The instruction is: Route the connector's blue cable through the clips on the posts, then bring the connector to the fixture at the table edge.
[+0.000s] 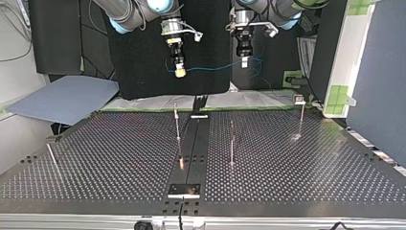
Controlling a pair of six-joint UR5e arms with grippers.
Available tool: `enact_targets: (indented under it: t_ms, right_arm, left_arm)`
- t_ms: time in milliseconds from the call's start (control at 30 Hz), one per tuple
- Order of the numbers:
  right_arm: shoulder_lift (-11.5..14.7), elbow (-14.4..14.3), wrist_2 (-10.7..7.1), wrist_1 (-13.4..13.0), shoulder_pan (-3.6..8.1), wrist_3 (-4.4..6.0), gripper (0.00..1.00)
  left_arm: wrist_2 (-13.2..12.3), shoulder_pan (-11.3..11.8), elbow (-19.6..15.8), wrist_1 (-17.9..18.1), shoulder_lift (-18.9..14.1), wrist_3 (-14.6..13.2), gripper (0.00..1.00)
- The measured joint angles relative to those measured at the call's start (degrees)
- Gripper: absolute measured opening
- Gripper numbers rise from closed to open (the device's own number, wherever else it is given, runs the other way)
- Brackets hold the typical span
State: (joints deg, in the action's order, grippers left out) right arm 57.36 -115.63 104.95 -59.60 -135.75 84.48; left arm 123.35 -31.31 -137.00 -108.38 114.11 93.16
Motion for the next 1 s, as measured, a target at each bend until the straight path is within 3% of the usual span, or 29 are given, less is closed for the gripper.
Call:
enact_targets:
  t_ms: [500, 1000]
  right_arm:
    - [0.06, -0.02, 0.0, 0.22, -0.05, 0.0, 0.0]
    - [0.08, 0.0, 0.0, 0.26, -0.09, 0.0, 0.0]
  left_arm:
    - [-0.08, -0.19, 0.03, -0.13, 0.08, -0.06, 0.0]
    - [-1.49, 0.61, 0.09, -0.44, 2.26, -0.09, 0.0]
